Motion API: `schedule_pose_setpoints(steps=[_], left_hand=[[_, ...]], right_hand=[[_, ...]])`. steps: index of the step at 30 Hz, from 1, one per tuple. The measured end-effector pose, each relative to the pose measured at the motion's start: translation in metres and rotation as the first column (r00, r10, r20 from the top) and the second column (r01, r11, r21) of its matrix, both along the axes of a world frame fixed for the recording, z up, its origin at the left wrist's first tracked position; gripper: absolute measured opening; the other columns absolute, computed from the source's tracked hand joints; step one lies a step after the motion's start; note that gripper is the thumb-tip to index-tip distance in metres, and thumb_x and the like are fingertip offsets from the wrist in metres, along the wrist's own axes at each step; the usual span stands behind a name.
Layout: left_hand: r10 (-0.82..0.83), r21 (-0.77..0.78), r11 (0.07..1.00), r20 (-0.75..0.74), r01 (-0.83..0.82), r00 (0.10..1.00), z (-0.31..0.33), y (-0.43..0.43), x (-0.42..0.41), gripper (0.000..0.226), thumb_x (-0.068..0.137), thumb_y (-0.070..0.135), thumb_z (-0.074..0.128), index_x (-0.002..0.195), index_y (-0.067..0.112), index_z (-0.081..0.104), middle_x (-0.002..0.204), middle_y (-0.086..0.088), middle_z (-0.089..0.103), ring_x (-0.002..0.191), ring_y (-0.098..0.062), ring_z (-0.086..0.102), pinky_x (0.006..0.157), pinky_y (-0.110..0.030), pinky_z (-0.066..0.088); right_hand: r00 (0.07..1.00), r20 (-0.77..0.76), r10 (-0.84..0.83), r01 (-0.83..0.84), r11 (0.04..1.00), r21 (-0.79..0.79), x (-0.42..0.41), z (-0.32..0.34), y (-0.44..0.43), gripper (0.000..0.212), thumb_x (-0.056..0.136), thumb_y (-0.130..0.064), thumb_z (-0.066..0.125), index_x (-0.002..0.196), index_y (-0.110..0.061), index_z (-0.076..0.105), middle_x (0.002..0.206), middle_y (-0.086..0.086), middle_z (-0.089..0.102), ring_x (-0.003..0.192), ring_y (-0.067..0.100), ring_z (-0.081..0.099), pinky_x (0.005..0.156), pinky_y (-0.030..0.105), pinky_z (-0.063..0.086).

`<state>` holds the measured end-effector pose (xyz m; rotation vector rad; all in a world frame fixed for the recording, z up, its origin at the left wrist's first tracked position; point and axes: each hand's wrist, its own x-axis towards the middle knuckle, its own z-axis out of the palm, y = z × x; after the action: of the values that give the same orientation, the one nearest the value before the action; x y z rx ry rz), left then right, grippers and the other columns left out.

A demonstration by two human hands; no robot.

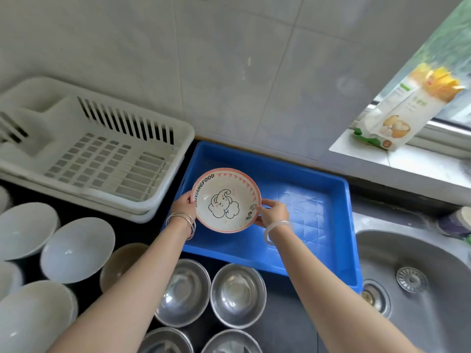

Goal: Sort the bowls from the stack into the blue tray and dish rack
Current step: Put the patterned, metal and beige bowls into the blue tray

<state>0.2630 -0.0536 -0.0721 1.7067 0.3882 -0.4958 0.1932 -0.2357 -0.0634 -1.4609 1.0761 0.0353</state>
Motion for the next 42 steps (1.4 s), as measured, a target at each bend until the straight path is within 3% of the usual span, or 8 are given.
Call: schedule_pose_setpoints(steps=[3,7,14,20,27,34,39,42], left_hand=[[0.049,-0.11,0.992,-0.047,-0.054,0.998,-0.001,0.0,-0.002,0.036,0.087,-0.003,0.04,0.101,0.02,0.063,0.097,-0.007,0.063,0.092,-0.026,0.057,0.077,-0.035,0.05],[0.111,-0.263,0.947,-0.264,-0.182,0.958,-0.002,-0.002,-0.015,0.044,0.092,-0.002,0.037,0.13,0.019,0.048,0.117,-0.008,0.053,0.108,-0.03,0.053,0.076,-0.045,0.052],[0.273,-0.324,0.883,-0.231,-0.338,0.934,-0.009,-0.009,-0.015,0.032,0.094,0.005,0.044,0.124,0.008,0.055,0.126,-0.018,0.057,0.105,-0.028,0.055,0.082,-0.034,0.048],[0.256,-0.388,0.857,-0.251,-0.339,0.934,-0.01,-0.014,-0.007,0.033,0.095,0.011,0.046,0.127,0.011,0.053,0.115,-0.014,0.059,0.102,-0.027,0.057,0.082,-0.037,0.05],[0.288,-0.39,0.851,-0.212,-0.351,0.934,-0.01,-0.023,-0.003,0.033,0.095,0.011,0.046,0.127,0.008,0.053,0.112,-0.011,0.058,0.103,-0.026,0.056,0.084,-0.036,0.049],[0.296,-0.326,0.888,-0.138,-0.325,0.945,-0.001,-0.027,-0.013,0.029,0.094,0.005,0.044,0.121,0.004,0.056,0.108,-0.01,0.058,0.099,-0.022,0.056,0.085,-0.03,0.047],[0.214,-0.336,0.904,-0.177,-0.264,0.961,0.016,-0.032,-0.047,0.019,0.094,0.011,0.043,0.081,0.013,0.057,0.069,-0.003,0.043,0.065,-0.011,0.043,0.062,-0.017,0.044],[0.12,-0.346,0.921,-0.177,-0.176,0.977,0.033,-0.039,-0.076,0.014,0.095,0.012,0.042,0.085,0.012,0.051,0.074,-0.002,0.046,0.07,-0.009,0.047,0.073,-0.024,0.044]], right_hand=[[0.996,0.063,-0.06,0.055,0.995,0.088,-0.006,-0.003,0.004,0.019,0.086,-0.001,0.057,0.104,-0.004,0.064,0.085,0.013,0.068,0.07,0.027,0.068,0.049,0.022,0.056],[0.985,0.109,-0.135,0.102,0.958,0.267,-0.015,-0.01,0.013,0.016,0.093,-0.01,0.052,0.103,-0.004,0.063,0.087,0.008,0.067,0.073,0.023,0.065,0.051,0.022,0.056],[0.978,0.121,-0.171,0.129,0.945,0.299,0.003,-0.012,0.02,0.014,0.095,-0.009,0.048,0.1,-0.003,0.059,0.091,0.012,0.066,0.077,0.026,0.065,0.057,0.026,0.058],[0.965,0.126,-0.229,0.179,0.929,0.324,0.019,-0.01,0.019,0.012,0.096,-0.008,0.047,0.097,-0.004,0.058,0.084,0.008,0.065,0.073,0.022,0.065,0.046,0.022,0.056],[0.975,0.157,-0.156,0.087,0.922,0.377,0.023,-0.009,0.012,0.014,0.094,-0.006,0.05,0.103,-0.005,0.059,0.097,0.013,0.067,0.081,0.024,0.066,0.07,0.03,0.057],[0.987,0.158,-0.023,-0.036,0.933,0.359,0.01,-0.002,0.014,0.022,0.093,-0.02,0.052,0.114,-0.018,0.06,0.102,0.0,0.065,0.089,0.018,0.064,0.073,0.027,0.055],[0.985,0.153,0.079,-0.115,0.965,0.237,-0.016,0.012,0.009,0.03,0.096,-0.025,0.044,0.122,-0.015,0.056,0.117,0.005,0.058,0.098,0.023,0.061,0.086,0.034,0.051],[0.981,0.173,0.087,-0.113,0.983,0.147,-0.047,0.026,0.0,0.03,0.098,-0.023,0.039,0.122,-0.011,0.054,0.112,0.007,0.06,0.092,0.024,0.061,0.077,0.03,0.05]])
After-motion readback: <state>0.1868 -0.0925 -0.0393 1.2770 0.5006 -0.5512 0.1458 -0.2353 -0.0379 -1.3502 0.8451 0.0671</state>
